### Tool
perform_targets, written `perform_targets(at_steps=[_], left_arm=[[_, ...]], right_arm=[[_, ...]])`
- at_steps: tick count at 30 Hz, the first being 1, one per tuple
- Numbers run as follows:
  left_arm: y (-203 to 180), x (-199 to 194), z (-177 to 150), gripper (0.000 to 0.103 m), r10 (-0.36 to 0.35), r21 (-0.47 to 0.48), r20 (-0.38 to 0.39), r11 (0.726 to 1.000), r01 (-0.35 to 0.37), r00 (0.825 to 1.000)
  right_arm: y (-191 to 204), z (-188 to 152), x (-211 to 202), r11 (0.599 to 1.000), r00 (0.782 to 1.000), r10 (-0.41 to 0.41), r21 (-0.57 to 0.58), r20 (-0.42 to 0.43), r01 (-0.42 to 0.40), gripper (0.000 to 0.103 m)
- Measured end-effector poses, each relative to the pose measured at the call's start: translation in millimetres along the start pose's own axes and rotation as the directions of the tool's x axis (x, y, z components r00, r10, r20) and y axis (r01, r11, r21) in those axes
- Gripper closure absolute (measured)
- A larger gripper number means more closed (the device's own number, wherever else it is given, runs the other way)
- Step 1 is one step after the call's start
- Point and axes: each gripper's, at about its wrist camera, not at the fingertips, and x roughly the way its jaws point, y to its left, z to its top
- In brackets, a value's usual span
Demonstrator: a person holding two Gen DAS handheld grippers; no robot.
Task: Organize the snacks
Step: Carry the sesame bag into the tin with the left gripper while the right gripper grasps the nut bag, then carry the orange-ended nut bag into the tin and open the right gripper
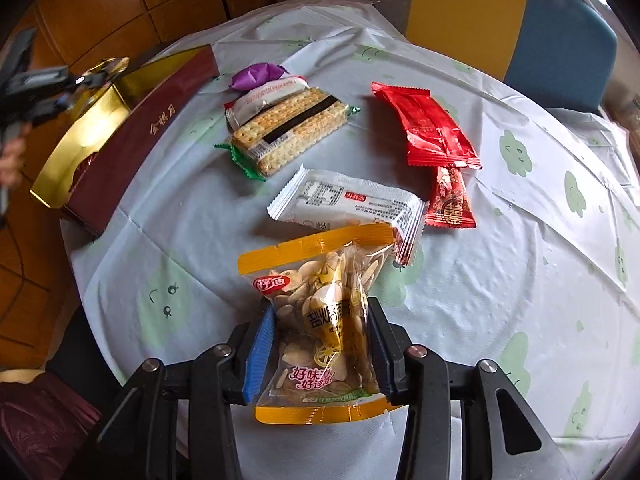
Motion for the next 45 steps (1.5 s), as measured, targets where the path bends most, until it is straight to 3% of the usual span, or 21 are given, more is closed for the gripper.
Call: perform_targets(at_steps=[7, 11, 18, 26, 38, 45], left_arm=[[7, 53, 27, 0.074, 0.052, -0.016, -0.048, 0.998, -0.053, 0.997], [12, 62, 36, 0.063, 0.057, -0.046, -0.071, 0.997, -0.060, 0.996], [9, 23, 19, 0.060, 0.149, -0.018, 0.017, 0.989, -0.149, 0.989], [-20, -34, -39, 0.060, 0.189, 0.069, 0.132, 0.978, -0.199, 0.973], [-34, -66, -85, 0.060, 0.215, 0.117, 0.167, 0.965, -0.236, 0.962], [-29, -71, -94, 0.060, 0.207, 0.111, 0.157, 0.968, -0.226, 0.966]], right_arm=[[-3, 1, 1, 1.000, 1.000, 0.012, 0.018, 0.002, -0.012, 0.058], [-4, 1, 1, 1.000, 1.000, 0.012, 0.020, 0.005, -0.012, 0.058], [-2, 1, 2, 1.000, 1.000, -0.001, 0.008, 0.006, 0.001, 0.057], [-1, 0, 2, 1.000, 1.000, -0.012, 0.000, 0.010, 0.012, 0.057], [4, 0, -1, 0.999, 0.999, -0.043, 0.020, 0.016, 0.043, 0.059], [18, 11, -16, 1.000, 0.999, 0.006, 0.030, 0.051, -0.008, 0.061]])
